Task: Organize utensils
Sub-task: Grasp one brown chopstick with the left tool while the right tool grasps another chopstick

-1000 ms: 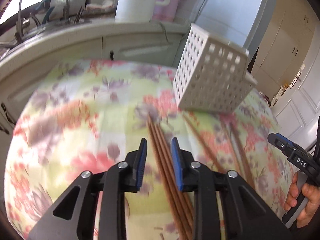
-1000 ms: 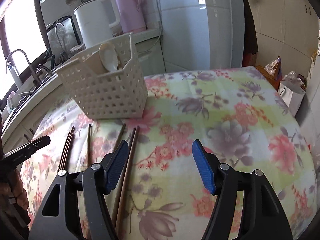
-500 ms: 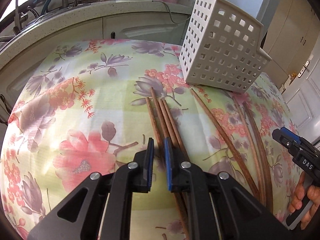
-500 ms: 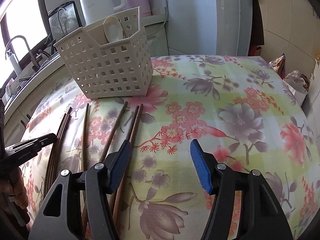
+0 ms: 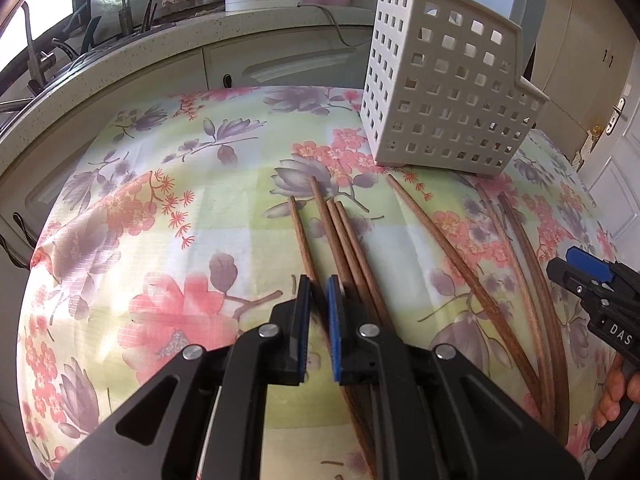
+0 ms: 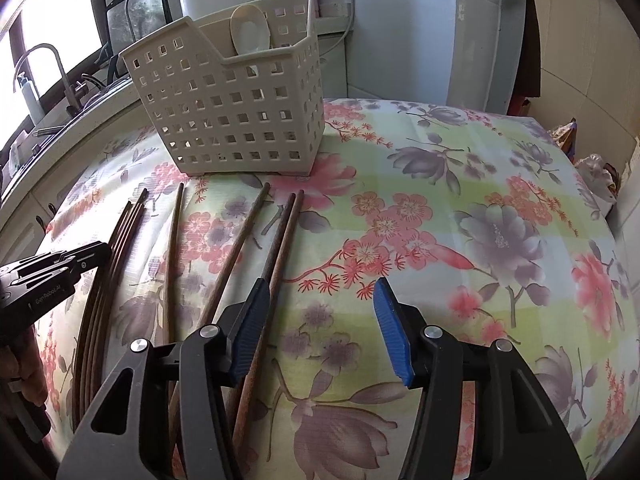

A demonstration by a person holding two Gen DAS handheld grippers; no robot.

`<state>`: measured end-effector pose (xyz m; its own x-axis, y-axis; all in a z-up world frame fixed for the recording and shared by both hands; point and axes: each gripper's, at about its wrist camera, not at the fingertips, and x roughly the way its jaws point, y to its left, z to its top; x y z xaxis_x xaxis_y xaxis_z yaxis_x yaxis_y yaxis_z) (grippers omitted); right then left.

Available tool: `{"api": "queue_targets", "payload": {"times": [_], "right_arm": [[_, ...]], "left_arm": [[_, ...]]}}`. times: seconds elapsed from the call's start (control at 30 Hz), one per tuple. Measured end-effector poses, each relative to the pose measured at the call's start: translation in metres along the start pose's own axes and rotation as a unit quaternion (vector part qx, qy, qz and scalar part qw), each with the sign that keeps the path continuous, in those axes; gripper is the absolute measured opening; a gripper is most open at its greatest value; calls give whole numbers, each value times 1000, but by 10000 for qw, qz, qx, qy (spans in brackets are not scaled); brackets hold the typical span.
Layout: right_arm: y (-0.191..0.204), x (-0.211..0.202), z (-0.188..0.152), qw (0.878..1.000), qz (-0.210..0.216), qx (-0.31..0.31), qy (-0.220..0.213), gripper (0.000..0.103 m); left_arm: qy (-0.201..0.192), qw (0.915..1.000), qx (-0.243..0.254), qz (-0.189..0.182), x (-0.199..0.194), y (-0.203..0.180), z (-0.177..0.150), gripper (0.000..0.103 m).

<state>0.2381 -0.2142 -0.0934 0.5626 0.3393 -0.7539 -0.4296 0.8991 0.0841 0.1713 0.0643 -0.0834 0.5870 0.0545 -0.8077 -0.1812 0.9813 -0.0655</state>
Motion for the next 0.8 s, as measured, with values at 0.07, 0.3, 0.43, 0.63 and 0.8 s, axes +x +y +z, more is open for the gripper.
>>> {"api": "queue_targets", "payload": {"times": [0.07,0.3,0.43,0.63,0.8], "right_arm": [[3,1,0,10000,-24,-58,12,52],[0,4,-2,9999,-102,-88,94,50],[4,6,-2,9989,-365,-283,94,45],[10,10,0,9988,-299,-397,13,30],[15,10,2,9988,-196,-450,-47,10]], "left_arm": [[-6,10000,-8,-23,1,1,0,9],[-25,10000,-57,-71,1,3,0,10],[-28,10000,-67,7,1,4,-1,10],[-39,9997,97,224,2,-2,-1,10],[-26,9999,38,162,2,0,2,8]]}}
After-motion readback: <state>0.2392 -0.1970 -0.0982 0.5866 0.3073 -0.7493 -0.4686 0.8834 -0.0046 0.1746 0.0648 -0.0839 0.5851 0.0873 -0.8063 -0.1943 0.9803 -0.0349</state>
